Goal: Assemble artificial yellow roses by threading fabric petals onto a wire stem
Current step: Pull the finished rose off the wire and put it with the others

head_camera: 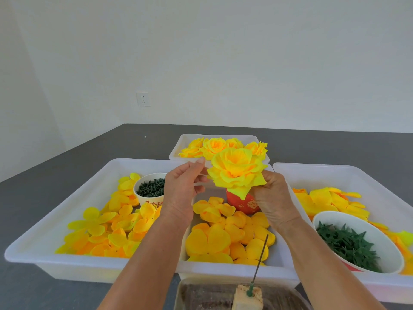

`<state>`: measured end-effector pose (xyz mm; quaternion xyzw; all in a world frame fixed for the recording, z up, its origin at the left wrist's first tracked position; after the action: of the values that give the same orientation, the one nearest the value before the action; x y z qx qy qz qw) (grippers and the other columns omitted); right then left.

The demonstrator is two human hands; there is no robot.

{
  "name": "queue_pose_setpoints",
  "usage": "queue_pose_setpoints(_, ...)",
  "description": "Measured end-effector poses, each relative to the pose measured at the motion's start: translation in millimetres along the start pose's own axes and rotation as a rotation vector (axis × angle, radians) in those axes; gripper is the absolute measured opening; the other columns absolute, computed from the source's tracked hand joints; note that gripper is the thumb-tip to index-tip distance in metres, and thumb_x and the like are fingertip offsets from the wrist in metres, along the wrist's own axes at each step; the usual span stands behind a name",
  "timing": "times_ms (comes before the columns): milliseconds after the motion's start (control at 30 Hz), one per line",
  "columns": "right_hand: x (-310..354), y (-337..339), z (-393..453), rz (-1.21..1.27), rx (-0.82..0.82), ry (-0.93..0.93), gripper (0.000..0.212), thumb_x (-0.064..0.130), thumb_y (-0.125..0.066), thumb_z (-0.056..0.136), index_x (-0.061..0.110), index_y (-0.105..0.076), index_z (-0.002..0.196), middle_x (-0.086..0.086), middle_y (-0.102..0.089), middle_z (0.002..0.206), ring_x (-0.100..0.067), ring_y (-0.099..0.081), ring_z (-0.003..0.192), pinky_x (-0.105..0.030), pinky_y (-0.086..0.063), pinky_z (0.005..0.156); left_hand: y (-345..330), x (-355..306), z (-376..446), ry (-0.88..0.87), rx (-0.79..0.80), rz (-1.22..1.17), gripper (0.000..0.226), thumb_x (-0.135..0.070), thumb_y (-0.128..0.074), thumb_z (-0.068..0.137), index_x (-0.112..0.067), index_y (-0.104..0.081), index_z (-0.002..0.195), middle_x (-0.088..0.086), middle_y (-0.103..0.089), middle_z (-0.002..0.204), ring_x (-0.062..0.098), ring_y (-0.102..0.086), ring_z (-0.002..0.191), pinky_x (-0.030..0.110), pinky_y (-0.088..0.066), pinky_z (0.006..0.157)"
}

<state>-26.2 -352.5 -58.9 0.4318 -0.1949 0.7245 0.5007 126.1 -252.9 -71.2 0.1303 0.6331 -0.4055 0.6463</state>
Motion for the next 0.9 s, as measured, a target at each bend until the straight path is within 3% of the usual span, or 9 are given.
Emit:
queue_pose_setpoints(167,-3.9,0.8,0.6,-0.047,0.000,0.003,0.009,-0.001,-0.070,0.077,0.008,-0.073,0.080,-0.014,-0.070,0.079,-0.028,-0.064,0.074,-0.027,-0.053,0.065,-2.9,12.5,1.5,0.137,0.033,0.101,0.028,-0.028,-0.063,0.085,-0.009,-0.063,0.064,0.001,-0.060,0.059,0.010,-0.052,0.054,0.019,-0.044,0.046)
queue_pose_setpoints(267,-2.5,-2.2,-1.1,-0.099,0.037,0.030,0.006,-0.003,-0.071,0.075,0.001,-0.073,0.079,-0.010,-0.069,0.076,-0.021,-0.063,0.068,-0.018,-0.050,0.062,-2.4,16.7,2.3,0.182,0.051,0.073,0.017,-0.020,-0.062,0.085,-0.006,-0.064,0.078,0.006,-0.058,0.069,0.012,-0.051,0.059,0.020,-0.043,0.049)
queue_pose_setpoints(333,0.8,-5.9,-2.4,-0.125,0.073,0.049,0.014,-0.006,-0.071,0.074,0.004,-0.074,0.082,-0.002,-0.068,0.075,-0.004,-0.060,0.064,-0.008,-0.047,0.060,1.5,19.2,2.4,0.199,0.013,0.062,0.007,-0.010,-0.061,0.085,-0.005,-0.064,0.083,0.008,-0.054,0.073,0.013,-0.048,0.060,0.020,-0.041,0.049)
queue_pose_setpoints(433,2.1,-10.5,-3.8,-0.128,0.138,0.051,0.028,-0.010,-0.070,0.074,0.015,-0.071,0.086,0.003,-0.067,0.077,0.008,-0.059,0.064,-0.006,-0.046,0.063,3.5,18.4,3.9,0.136,0.003,0.124,0.018,-0.005,-0.061,0.085,-0.011,-0.066,0.070,0.007,-0.055,0.070,0.014,-0.046,0.064,0.022,-0.041,0.056)
queue_pose_setpoints(500,-0.7,-11.5,-4.3,-0.137,0.161,0.026,0.028,-0.010,-0.070,0.074,0.016,-0.071,0.084,0.002,-0.068,0.076,0.007,-0.059,0.064,-0.008,-0.047,0.062,0.6,12.5,3.4,0.043,0.029,0.208,0.020,-0.005,-0.061,0.086,-0.014,-0.069,0.071,0.005,-0.060,0.067,0.012,-0.050,0.063,0.022,-0.043,0.057)
queue_pose_setpoints(600,-7.7,-7.7,-3.0,-0.127,0.124,-0.022,0.022,-0.006,-0.071,0.075,0.014,-0.072,0.081,0.007,-0.066,0.071,0.007,-0.059,0.061,-0.006,-0.046,0.059,-3.7,3.5,2.5,-0.097,0.060,0.315,0.024,-0.002,-0.058,0.088,-0.016,-0.069,0.074,0.003,-0.059,0.060,0.006,-0.049,0.052,0.017,-0.043,0.049)
queue_pose_setpoints(733,-12.5,-4.0,-1.2,-0.138,0.084,-0.059,0.008,-0.002,-0.071,0.076,0.005,-0.074,0.078,0.009,-0.063,0.066,-0.001,-0.057,0.062,-0.007,-0.045,0.056,-3.6,8.6,4.3,-0.049,0.072,0.218,0.020,-0.005,-0.058,0.089,-0.015,-0.070,0.076,0.002,-0.059,0.058,0.006,-0.049,0.048,0.019,-0.044,0.046)
queue_pose_setpoints(900,-10.3,-0.6,-2.0,-0.105,0.054,-0.038,0.027,-0.004,-0.067,0.079,0.021,-0.070,0.071,0.008,-0.067,0.068,-0.007,-0.060,0.064,-0.013,-0.048,0.058,-7.7,5.7,3.4,-0.086,0.133,0.243,0.011,-0.004,-0.063,0.086,-0.007,-0.068,0.077,0.002,-0.054,0.049,0.009,-0.042,0.040,0.018,-0.037,0.041)
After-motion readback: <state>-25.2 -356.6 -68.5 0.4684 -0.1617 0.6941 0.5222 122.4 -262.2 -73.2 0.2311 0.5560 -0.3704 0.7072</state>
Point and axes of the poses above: each hand's wrist, its own z-axis towards the middle knuckle, its own y-axis out of the back of the hand, x = y × z, the point moved 8 cm from there along z, towards the middle knuckle
